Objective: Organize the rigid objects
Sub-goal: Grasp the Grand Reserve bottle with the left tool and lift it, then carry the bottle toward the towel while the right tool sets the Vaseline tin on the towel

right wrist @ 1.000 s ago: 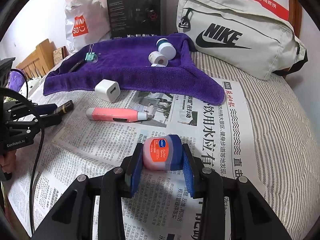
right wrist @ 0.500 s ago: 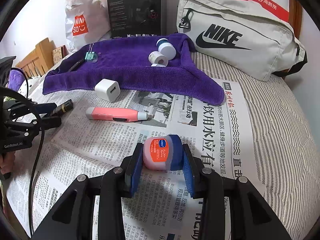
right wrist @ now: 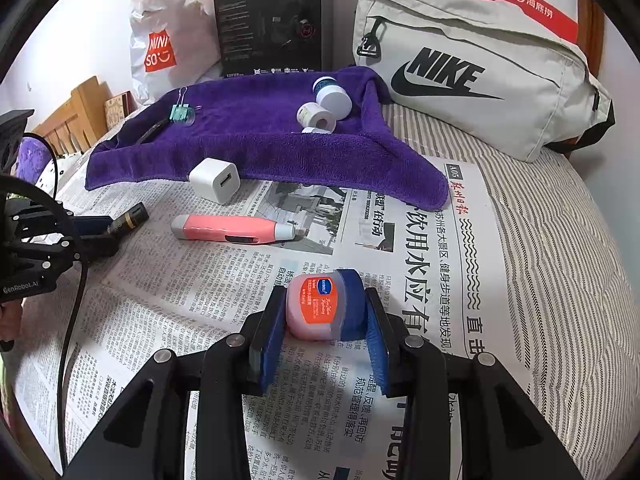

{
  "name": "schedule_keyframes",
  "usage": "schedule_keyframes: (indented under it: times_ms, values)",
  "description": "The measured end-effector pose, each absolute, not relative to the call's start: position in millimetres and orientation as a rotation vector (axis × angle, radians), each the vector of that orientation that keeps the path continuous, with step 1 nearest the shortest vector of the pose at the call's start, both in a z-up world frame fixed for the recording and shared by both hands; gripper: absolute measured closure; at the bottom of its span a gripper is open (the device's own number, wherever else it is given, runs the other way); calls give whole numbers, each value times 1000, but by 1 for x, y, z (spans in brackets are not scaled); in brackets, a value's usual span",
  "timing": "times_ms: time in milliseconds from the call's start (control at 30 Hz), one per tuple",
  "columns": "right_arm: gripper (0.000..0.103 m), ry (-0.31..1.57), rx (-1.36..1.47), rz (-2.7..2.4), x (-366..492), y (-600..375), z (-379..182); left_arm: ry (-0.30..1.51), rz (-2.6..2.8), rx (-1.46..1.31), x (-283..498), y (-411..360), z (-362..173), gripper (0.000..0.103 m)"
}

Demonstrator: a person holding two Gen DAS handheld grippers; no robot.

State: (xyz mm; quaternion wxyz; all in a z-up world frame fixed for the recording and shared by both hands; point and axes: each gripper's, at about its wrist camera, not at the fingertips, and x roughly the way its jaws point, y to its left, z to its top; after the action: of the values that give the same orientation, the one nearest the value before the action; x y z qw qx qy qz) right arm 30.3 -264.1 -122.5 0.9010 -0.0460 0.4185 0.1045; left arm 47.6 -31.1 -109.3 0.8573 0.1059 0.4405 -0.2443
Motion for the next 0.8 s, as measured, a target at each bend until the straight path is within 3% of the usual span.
schedule_keyframes:
  times_ms: [800]
  values:
    - [67,874,-89,249,29,-265,-119,992,-471,171,52,-35,-105,81]
